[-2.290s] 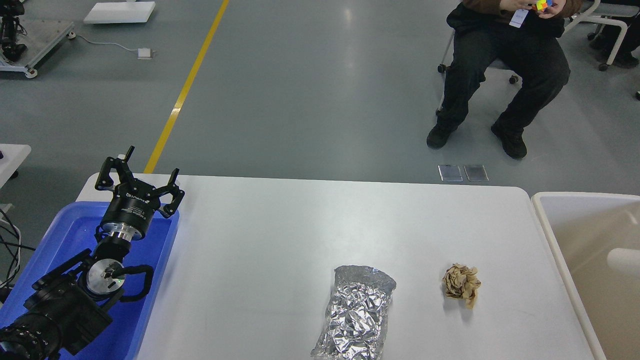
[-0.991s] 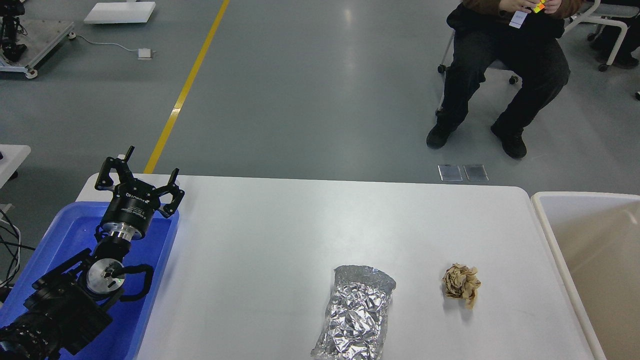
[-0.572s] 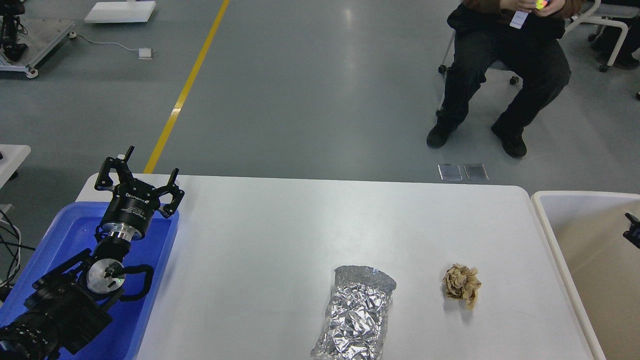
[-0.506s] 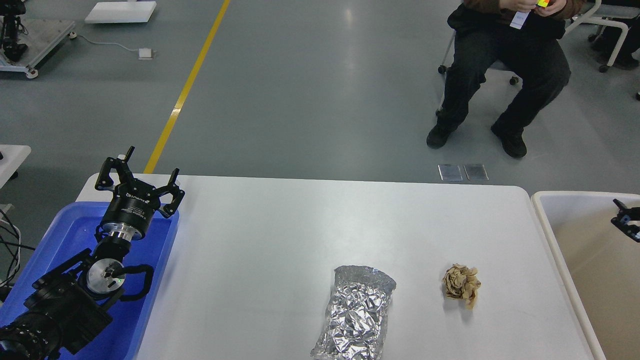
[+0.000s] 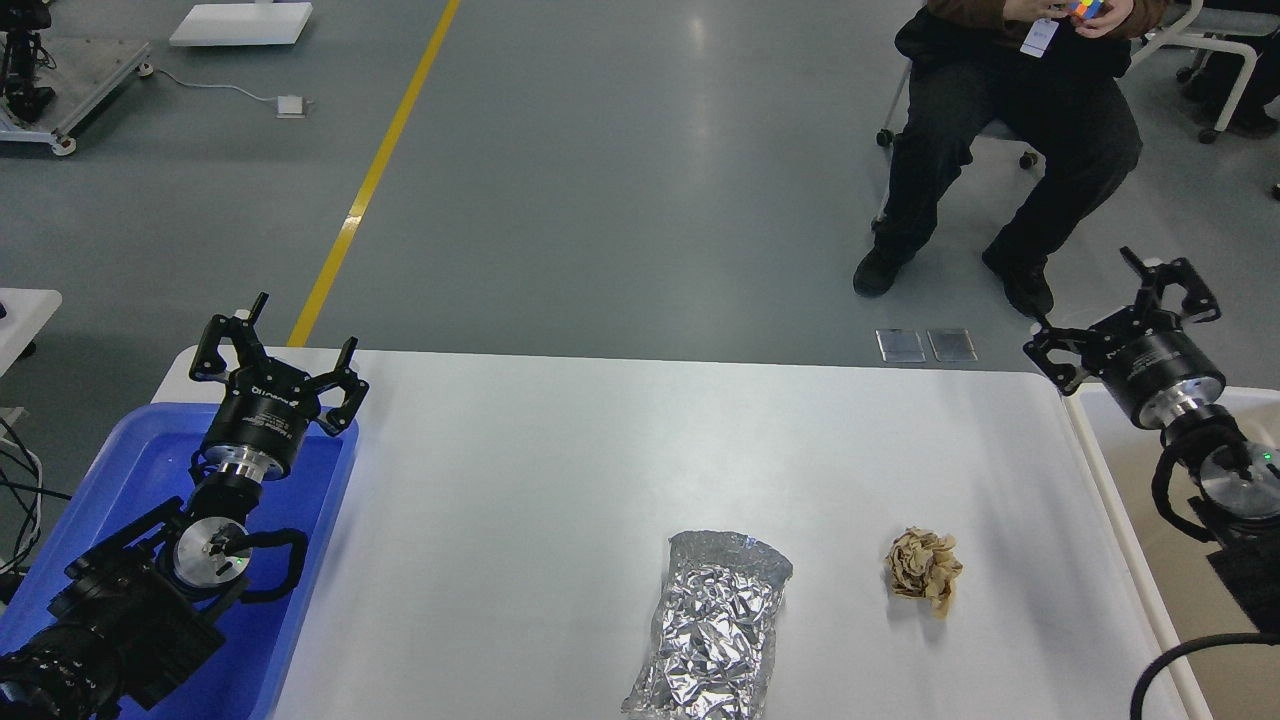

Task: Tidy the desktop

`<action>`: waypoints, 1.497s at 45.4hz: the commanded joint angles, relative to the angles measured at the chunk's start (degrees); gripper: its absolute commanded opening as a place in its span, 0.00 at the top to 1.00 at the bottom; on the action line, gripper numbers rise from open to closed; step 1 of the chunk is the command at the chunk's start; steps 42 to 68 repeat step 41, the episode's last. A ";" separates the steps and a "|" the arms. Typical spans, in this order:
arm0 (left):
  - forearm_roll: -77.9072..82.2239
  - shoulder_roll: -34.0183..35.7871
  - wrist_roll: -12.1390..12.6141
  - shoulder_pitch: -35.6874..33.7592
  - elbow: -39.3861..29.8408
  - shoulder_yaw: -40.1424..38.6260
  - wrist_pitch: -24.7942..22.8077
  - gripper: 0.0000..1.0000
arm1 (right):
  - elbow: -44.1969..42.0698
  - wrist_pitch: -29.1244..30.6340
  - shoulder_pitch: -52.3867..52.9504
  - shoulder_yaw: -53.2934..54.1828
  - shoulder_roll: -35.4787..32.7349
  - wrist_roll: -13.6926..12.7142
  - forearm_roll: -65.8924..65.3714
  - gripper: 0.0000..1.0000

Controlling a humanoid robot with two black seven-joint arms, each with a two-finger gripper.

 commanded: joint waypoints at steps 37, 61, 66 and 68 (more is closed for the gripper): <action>-0.01 0.00 0.00 0.00 0.00 0.00 0.00 0.00 | 0.28 1.16 -2.55 0.53 19.59 0.09 0.65 0.00; -0.01 0.00 0.00 0.00 0.00 0.00 -0.09 0.00 | 0.28 1.16 -3.26 0.62 19.94 0.09 0.65 0.00; -0.01 0.00 0.00 0.00 0.00 0.00 -0.09 0.00 | 0.28 1.16 -3.26 0.62 19.94 0.09 0.65 0.00; -0.01 0.00 0.00 0.00 0.00 0.00 -0.09 0.00 | 0.28 1.16 -3.26 0.62 19.94 0.09 0.65 0.00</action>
